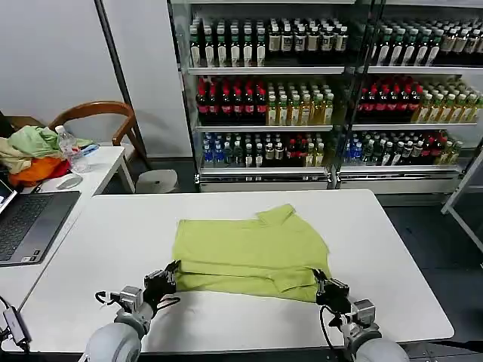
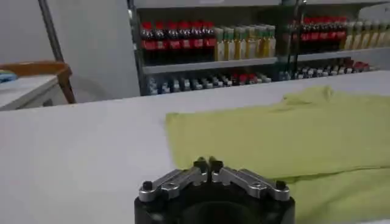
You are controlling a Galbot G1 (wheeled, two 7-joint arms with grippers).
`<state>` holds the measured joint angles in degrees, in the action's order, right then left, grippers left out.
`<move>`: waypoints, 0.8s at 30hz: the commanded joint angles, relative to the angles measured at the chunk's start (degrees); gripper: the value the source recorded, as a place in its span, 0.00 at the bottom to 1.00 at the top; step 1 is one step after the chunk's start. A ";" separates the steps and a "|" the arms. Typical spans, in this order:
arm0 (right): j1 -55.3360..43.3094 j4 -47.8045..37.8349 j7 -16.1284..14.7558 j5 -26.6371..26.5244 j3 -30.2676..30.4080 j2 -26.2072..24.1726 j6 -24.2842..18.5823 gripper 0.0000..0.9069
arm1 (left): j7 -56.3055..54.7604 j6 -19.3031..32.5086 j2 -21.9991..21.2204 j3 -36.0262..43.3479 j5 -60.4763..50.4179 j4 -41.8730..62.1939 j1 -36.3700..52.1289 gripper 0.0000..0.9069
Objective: Fold and organize the clothes.
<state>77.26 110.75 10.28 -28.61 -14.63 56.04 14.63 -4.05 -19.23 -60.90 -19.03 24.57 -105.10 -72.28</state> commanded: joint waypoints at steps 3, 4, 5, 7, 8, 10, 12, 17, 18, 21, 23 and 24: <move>-1.09 -2.18 0.37 0.60 0.48 0.45 0.73 1.00 | 0.24 -0.13 -0.01 1.63 -1.11 3.85 2.35 1.00; -1.29 -2.39 0.42 0.58 0.49 0.52 0.84 1.00 | 0.22 -0.16 -0.05 1.68 -1.34 3.85 2.37 1.00; -1.66 -2.71 0.63 0.48 0.50 0.57 1.17 1.00 | 0.22 -0.12 -0.08 1.75 -1.62 3.87 2.40 1.00; -2.00 -2.90 0.96 0.38 0.52 0.59 1.54 1.00 | 0.27 0.01 -0.06 1.71 -1.69 3.79 2.39 1.00; -2.04 -2.78 1.14 0.34 0.39 0.62 1.63 1.00 | 0.28 0.12 -0.04 1.45 -1.71 3.48 2.30 1.00; -1.99 -2.56 1.38 0.29 0.07 0.63 1.71 1.00 | 0.30 0.78 0.07 0.85 -1.73 2.95 1.98 1.00; -1.42 -1.86 1.39 0.36 -0.72 0.51 1.24 1.00 | 0.36 2.27 0.55 -0.30 -2.51 2.01 0.96 1.00; 3.98 2.38 1.16 1.09 -2.41 -0.09 -1.43 1.00 | -0.14 3.91 1.39 -3.69 -2.04 -2.96 -3.54 1.00; 5.14 3.51 1.17 1.24 -2.94 -0.32 -1.58 1.00 | -0.53 3.30 1.64 -4.27 -1.43 -4.86 -5.20 1.00; 8.44 6.25 1.71 1.01 -4.09 -1.20 -1.79 1.00 | -2.99 -0.93 1.73 -4.52 0.43 -9.84 -8.98 1.00; 10.14 7.51 2.01 0.80 -4.40 -1.44 -1.73 1.00 | -3.82 -3.02 1.19 -3.77 0.41 -11.59 -10.63 1.00; 10.69 7.85 2.04 0.82 -4.40 -1.52 -1.67 1.00 | -4.28 -3.23 1.06 -3.54 0.41 -11.84 -10.87 1.00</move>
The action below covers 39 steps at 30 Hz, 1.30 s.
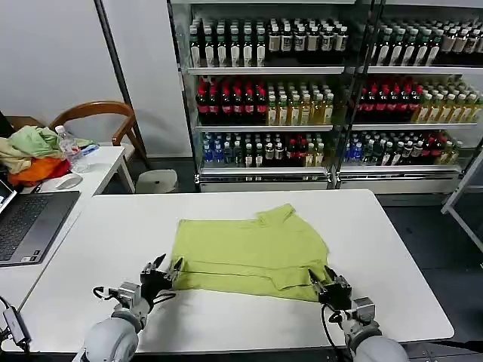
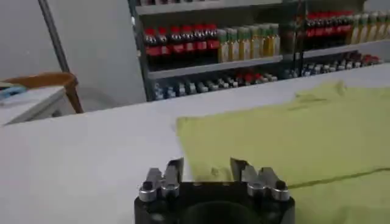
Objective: Fold and organize the clothes.
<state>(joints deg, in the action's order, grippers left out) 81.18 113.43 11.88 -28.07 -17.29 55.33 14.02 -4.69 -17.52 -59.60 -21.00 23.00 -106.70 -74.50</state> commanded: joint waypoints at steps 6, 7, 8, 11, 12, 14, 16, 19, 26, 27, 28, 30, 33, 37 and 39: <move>9.50 5.39 2.21 0.23 -1.52 -0.30 0.54 1.00 | -6.04 -6.60 -2.07 0.22 2.59 -7.90 -7.37 1.00; 9.44 4.87 2.45 -0.04 -1.60 -0.27 0.82 1.00 | -6.94 -6.56 -2.15 0.43 2.58 -7.39 -7.01 1.00; 9.34 4.42 2.53 -0.40 -1.64 -0.22 0.86 1.00 | -7.81 -6.44 -2.21 0.62 2.58 -6.85 -6.51 1.00; 8.72 3.33 2.68 -0.89 -1.54 0.22 0.81 1.00 | -8.81 -6.59 -2.35 0.64 3.57 -5.60 -5.63 1.00; 8.53 3.11 2.69 -0.81 -1.44 0.43 0.66 1.00 | -8.95 -6.67 -2.36 0.62 3.55 -5.32 -5.55 1.00; 8.29 2.93 2.55 -0.74 -1.23 0.63 0.71 0.99 | -9.02 -6.45 -2.55 0.59 3.19 -4.35 -5.23 1.00; 7.74 2.49 2.72 -0.63 -0.94 0.80 1.64 0.08 | -8.99 -6.55 -2.84 0.75 3.37 -3.53 -4.92 0.06; 7.36 2.06 2.92 -0.70 -0.76 0.84 1.78 0.00 | -9.04 -6.62 -3.04 1.02 3.50 -3.25 -4.74 0.06; 7.43 2.24 3.15 -0.72 -0.80 0.78 2.14 0.00 | -8.78 -6.80 -3.31 2.38 3.33 -2.68 -4.33 0.06; 7.48 2.30 3.13 -0.71 -0.81 0.80 2.14 0.00 | -8.71 -6.85 -3.40 2.44 3.29 -2.63 -4.33 0.06; 7.56 2.36 3.10 -0.71 -0.81 0.86 2.13 0.00 | -8.61 -6.85 -3.54 2.63 3.10 -2.55 -4.43 0.06; 7.55 2.35 3.06 -0.69 -0.79 0.83 2.14 0.00 | -8.42 -6.86 -3.70 2.89 2.66 -2.48 -4.53 0.04; 7.40 2.39 2.97 -0.69 -0.71 0.80 2.19 0.00 | -7.80 -6.98 -3.81 3.15 2.09 -2.35 -4.55 0.06; 7.87 3.25 2.16 -0.19 -0.80 0.37 2.39 0.00 | -6.20 -7.63 -3.25 2.89 1.35 -3.15 -5.30 0.04; 8.67 4.08 1.49 0.35 -0.95 -0.14 2.30 0.00 | -5.61 -7.93 -2.71 2.33 0.51 -4.41 -6.50 0.04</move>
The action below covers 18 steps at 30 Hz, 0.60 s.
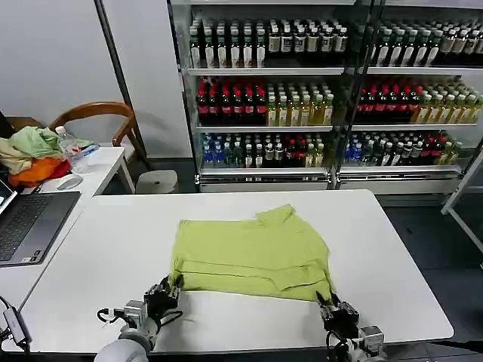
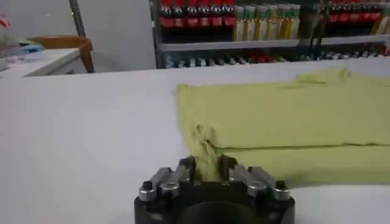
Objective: Fold and organize the clothes.
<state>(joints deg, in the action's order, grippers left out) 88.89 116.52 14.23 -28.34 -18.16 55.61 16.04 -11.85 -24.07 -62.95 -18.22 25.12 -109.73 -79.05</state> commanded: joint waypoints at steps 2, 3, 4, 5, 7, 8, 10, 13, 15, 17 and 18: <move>1.94 2.08 -1.38 1.32 -0.26 -0.97 0.01 0.00 | 2.40 -1.54 1.38 -1.27 -3.66 -2.92 -3.98 0.04; 2.73 2.75 -1.66 1.73 -0.52 -1.31 -0.17 0.00 | 2.44 -1.61 1.67 -1.86 -3.85 -3.61 -4.87 0.04; 3.32 3.21 -1.77 1.93 -0.62 -1.55 -0.26 0.00 | 2.40 -1.71 1.83 -2.67 -3.80 -4.53 -6.11 0.04; 4.55 4.06 -2.11 2.75 -0.89 -1.98 -0.68 0.00 | 2.45 -1.67 1.98 -3.24 -3.82 -5.50 -7.45 0.04; 5.73 4.80 -2.36 3.61 -1.05 -2.31 -1.01 0.00 | 2.62 -1.57 2.30 -4.74 -3.96 -7.64 -9.72 0.04; 7.28 5.71 -2.55 4.54 -1.09 -2.61 -1.44 0.00 | 2.64 -1.38 2.37 -5.31 -3.98 -8.59 -11.40 0.04; 8.91 6.53 -2.56 5.83 -1.01 -2.76 -1.93 0.00 | 2.70 -1.14 2.38 -6.97 -4.16 -10.52 -13.75 0.04; 11.76 8.13 -2.03 6.91 -1.06 -2.78 -1.79 0.00 | 2.56 -0.33 2.22 -8.53 -4.23 -12.75 -17.04 0.04; 13.19 8.76 -1.74 7.89 -1.20 -2.86 -1.80 0.00 | 2.56 -0.06 2.19 -9.07 -4.25 -13.88 -18.85 0.04; 14.38 9.24 -1.38 8.19 -1.45 -3.03 -1.73 0.00 | 2.52 0.07 1.94 -9.37 -4.46 -14.57 -19.72 0.04; 14.81 9.47 -1.32 8.41 -1.62 -3.10 -1.74 0.00 | 2.44 0.07 1.88 -9.43 -4.63 -14.67 -19.89 0.04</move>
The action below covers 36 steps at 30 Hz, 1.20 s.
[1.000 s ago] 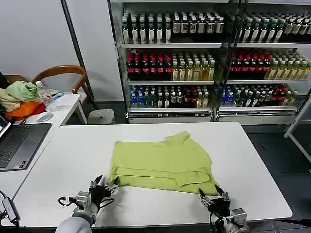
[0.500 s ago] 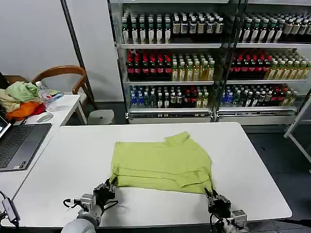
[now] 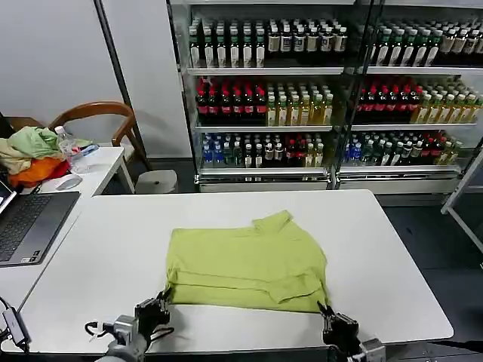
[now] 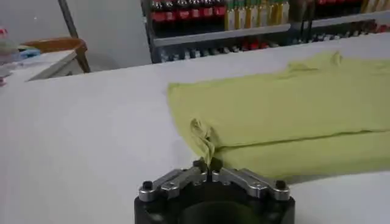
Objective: Fold and organize the clothes.
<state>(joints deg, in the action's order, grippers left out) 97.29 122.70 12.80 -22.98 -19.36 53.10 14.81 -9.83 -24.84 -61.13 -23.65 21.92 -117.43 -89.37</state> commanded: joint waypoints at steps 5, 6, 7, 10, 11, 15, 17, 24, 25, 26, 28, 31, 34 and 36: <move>7.31 3.23 0.60 4.29 -0.62 -0.60 -0.71 0.00 | 0.48 0.81 0.00 -4.25 -1.84 -6.16 -9.61 0.04; 7.35 3.18 0.59 4.37 -0.61 -0.60 -0.73 0.00 | 0.47 0.75 -0.04 -4.27 -1.91 -5.98 -9.56 0.04; 7.55 3.21 0.66 4.50 -0.66 -0.64 -0.82 0.00 | 0.43 0.73 -0.12 -4.26 -2.03 -5.97 -9.57 0.04; 7.86 3.14 0.81 5.17 -0.75 -0.66 -1.38 0.00 | 0.37 0.79 -0.52 -4.17 -2.10 -6.45 -9.73 0.04; 7.54 2.81 1.31 5.57 -0.46 -0.38 -1.63 0.46 | -0.88 0.64 -1.02 -3.72 -2.29 -6.87 -9.70 0.22; 7.53 2.84 1.30 6.47 0.37 0.71 -1.85 1.00 | -2.49 0.35 -1.62 -3.49 -3.33 -7.62 -9.64 1.00; 7.79 3.48 1.17 6.36 -0.43 0.53 -1.86 1.00 | -2.46 0.42 -1.25 -4.60 -2.96 -8.51 -10.26 1.00; 6.85 9.29 1.07 5.79 -1.06 -0.62 0.38 1.00 | -1.82 0.51 -1.01 -6.05 0.98 -15.63 -11.08 1.00; 6.57 10.47 1.18 5.30 -1.88 -1.08 0.72 1.00 | -1.82 0.41 -0.86 -6.33 1.01 -16.17 -10.98 1.00; 6.39 11.33 1.24 4.11 -3.09 -1.75 1.16 1.00 | -1.76 0.45 -0.64 -6.80 1.06 -16.55 -10.85 1.00; 5.25 12.71 1.62 0.78 -6.01 -2.90 2.15 1.00 | -1.59 0.63 0.23 -7.51 1.36 -16.79 -9.60 1.00; -1.66 11.11 1.64 -3.82 -6.99 -3.87 4.13 1.00 | -0.23 1.11 1.36 -7.88 2.76 -15.46 -5.12 1.00; -11.32 6.40 1.85 -6.71 -3.75 -3.28 7.71 1.00 | 2.36 2.37 1.99 -5.97 2.81 -10.26 0.98 1.00; -17.69 3.85 1.65 -10.70 -1.82 -2.67 10.79 1.00 | 2.19 1.30 1.47 -4.92 4.18 -8.86 4.21 1.00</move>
<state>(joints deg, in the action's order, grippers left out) 96.12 130.28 14.47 -24.20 -22.54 51.02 18.57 -10.16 -23.56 -60.46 -29.99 22.82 -130.08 -96.48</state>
